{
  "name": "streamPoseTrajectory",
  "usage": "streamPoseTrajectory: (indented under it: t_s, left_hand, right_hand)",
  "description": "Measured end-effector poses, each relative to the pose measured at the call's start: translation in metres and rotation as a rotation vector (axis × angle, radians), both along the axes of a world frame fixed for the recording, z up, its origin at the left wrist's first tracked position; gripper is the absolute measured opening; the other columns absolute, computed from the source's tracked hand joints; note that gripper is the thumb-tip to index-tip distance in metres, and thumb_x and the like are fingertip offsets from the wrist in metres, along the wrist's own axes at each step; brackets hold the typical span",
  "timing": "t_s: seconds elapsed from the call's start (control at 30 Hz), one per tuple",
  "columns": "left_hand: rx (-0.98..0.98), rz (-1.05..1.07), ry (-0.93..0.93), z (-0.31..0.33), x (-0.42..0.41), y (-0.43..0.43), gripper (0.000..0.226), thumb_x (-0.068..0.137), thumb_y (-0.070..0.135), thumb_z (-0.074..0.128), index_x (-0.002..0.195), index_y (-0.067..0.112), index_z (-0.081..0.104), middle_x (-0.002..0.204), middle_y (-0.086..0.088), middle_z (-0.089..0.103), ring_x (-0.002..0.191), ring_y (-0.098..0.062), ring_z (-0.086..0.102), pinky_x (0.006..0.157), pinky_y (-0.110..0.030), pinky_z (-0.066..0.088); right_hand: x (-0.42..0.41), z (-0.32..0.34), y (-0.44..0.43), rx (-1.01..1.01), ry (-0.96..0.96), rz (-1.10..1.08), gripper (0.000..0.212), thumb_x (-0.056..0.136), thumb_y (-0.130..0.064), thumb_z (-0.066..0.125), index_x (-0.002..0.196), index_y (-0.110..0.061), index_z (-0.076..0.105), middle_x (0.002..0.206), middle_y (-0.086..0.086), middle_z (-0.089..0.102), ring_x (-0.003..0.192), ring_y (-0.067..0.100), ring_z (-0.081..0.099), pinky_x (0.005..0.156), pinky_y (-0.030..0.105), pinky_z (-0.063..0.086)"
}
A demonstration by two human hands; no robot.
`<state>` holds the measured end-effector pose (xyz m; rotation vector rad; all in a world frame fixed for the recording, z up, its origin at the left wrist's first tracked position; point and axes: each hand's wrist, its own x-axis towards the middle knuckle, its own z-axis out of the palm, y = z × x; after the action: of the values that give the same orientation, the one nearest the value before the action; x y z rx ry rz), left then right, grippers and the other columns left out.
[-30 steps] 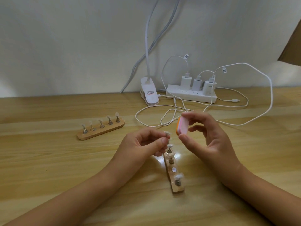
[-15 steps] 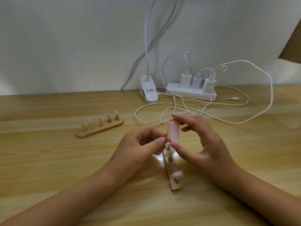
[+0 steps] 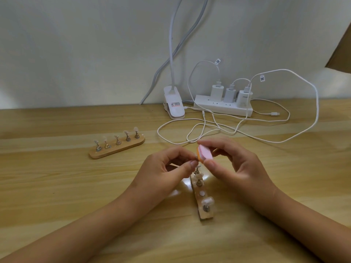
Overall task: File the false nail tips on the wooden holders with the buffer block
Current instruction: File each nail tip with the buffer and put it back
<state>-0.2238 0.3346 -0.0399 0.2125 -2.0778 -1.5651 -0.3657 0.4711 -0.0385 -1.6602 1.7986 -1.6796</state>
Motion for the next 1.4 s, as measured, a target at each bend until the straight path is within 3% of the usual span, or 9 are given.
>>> streamPoseTrajectory:
  t_s: [0.33,0.47,0.63,0.77,0.87,1.03,1.23,1.4]
  left_hand:
    - [-0.065,0.003,-0.020,0.0009,0.0013,0.0009,0.010,0.086,0.013,0.069,0.094,0.018,0.074,0.081,0.007,0.071,0.073,-0.003,0.065,0.069,-0.019,0.052]
    - [-0.037,0.012,-0.019,0.0003,0.0013,-0.0005,0.009,0.086,0.014,0.070,0.093,0.017,0.074,0.078,0.009,0.071,0.073,-0.004,0.065,0.069,-0.020,0.052]
    - [-0.047,-0.005,0.001,0.0006,0.0019,0.0000,0.010,0.085,0.017,0.070,0.095,0.017,0.074,0.082,0.005,0.072,0.075,-0.005,0.066,0.069,-0.020,0.051]
    - [-0.007,-0.014,0.022,-0.0001,0.0015,-0.0009,0.007,0.085,0.016,0.071,0.091,0.019,0.074,0.077,0.009,0.070,0.073,-0.004,0.065,0.069,-0.019,0.050]
    - [-0.020,-0.018,0.026,0.0001,0.0015,-0.0008,0.007,0.085,0.018,0.070,0.090,0.022,0.074,0.076,0.010,0.069,0.072,-0.004,0.064,0.069,-0.020,0.050]
    - [0.004,-0.011,0.028,0.0001,0.0005,-0.0013,0.007,0.084,0.020,0.070,0.088,0.025,0.073,0.074,0.012,0.068,0.070,-0.002,0.063,0.068,-0.018,0.050]
    - [-0.016,-0.014,0.016,-0.0003,0.0011,-0.0023,0.010,0.087,0.015,0.070,0.088,0.025,0.073,0.074,0.010,0.068,0.071,-0.004,0.062,0.068,-0.020,0.050]
    - [-0.016,-0.022,0.013,0.0003,0.0011,0.0000,0.005,0.085,0.019,0.069,0.088,0.021,0.073,0.075,0.010,0.068,0.069,-0.003,0.063,0.068,-0.018,0.049]
  right_hand:
    - [0.0058,0.0011,0.0013,0.020,0.001,0.062,0.037,0.085,-0.031,0.068,0.121,-0.022,0.065,0.113,-0.004,0.068,0.109,0.024,0.062,0.091,0.036,0.051]
    - [0.0004,0.0017,0.0000,0.091,-0.141,0.006,0.034,0.081,-0.030,0.073,0.114,-0.025,0.068,0.110,-0.004,0.070,0.108,0.017,0.064,0.095,0.039,0.052]
    - [0.0077,0.0031,0.0018,0.078,-0.142,0.076,0.035,0.081,-0.034,0.073,0.114,-0.025,0.068,0.111,-0.002,0.070,0.108,0.021,0.064,0.093,0.029,0.052]
    - [0.0003,0.0038,0.0001,0.103,-0.246,0.027,0.030,0.078,-0.032,0.074,0.107,-0.024,0.071,0.105,-0.003,0.072,0.105,0.015,0.066,0.091,0.030,0.050]
    - [0.0073,0.0059,0.0035,0.065,-0.180,0.091,0.033,0.079,-0.036,0.071,0.109,-0.023,0.068,0.111,0.001,0.070,0.109,0.021,0.064,0.096,0.033,0.050]
    - [0.0006,0.0049,0.0001,0.113,-0.215,-0.002,0.035,0.075,-0.036,0.076,0.108,-0.025,0.068,0.103,-0.009,0.070,0.103,0.014,0.064,0.094,0.037,0.049]
    - [0.0039,0.0038,0.0007,0.123,-0.131,-0.019,0.039,0.074,-0.042,0.076,0.110,-0.029,0.068,0.112,-0.005,0.069,0.113,0.018,0.061,0.100,0.044,0.049]
    - [0.0082,0.0052,0.0037,0.080,-0.046,-0.007,0.038,0.077,-0.043,0.071,0.113,-0.031,0.068,0.112,-0.007,0.068,0.116,0.018,0.059,0.102,0.030,0.044]
